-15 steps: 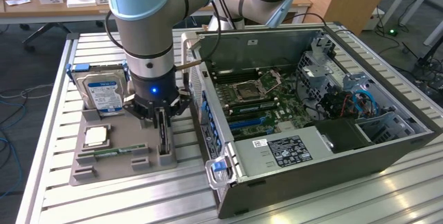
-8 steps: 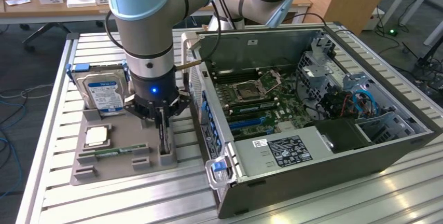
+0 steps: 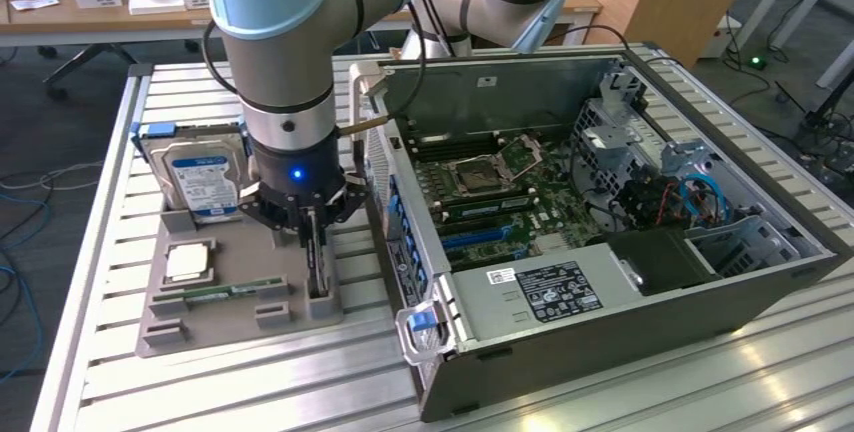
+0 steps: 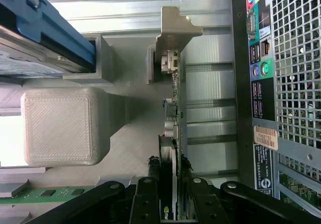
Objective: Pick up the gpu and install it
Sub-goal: 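Pick up the gpu and move the gpu toward the slot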
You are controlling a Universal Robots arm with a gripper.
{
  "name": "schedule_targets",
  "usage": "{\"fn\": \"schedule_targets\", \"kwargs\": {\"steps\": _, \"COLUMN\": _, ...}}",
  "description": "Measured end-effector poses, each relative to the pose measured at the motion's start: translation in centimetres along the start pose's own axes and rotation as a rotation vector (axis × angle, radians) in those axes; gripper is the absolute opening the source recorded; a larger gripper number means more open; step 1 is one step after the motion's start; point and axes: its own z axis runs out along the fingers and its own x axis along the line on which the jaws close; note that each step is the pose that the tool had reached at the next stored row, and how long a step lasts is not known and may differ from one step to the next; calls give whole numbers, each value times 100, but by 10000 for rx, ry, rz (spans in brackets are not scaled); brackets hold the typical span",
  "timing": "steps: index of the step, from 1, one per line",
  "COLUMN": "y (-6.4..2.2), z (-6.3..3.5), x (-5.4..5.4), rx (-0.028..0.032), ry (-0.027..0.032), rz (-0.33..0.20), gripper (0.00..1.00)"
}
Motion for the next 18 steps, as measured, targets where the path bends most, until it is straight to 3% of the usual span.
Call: {"fn": "schedule_targets", "kwargs": {"steps": 18, "y": 0, "z": -1, "x": 0, "rx": -4, "ry": 8, "rz": -157, "gripper": 26}}
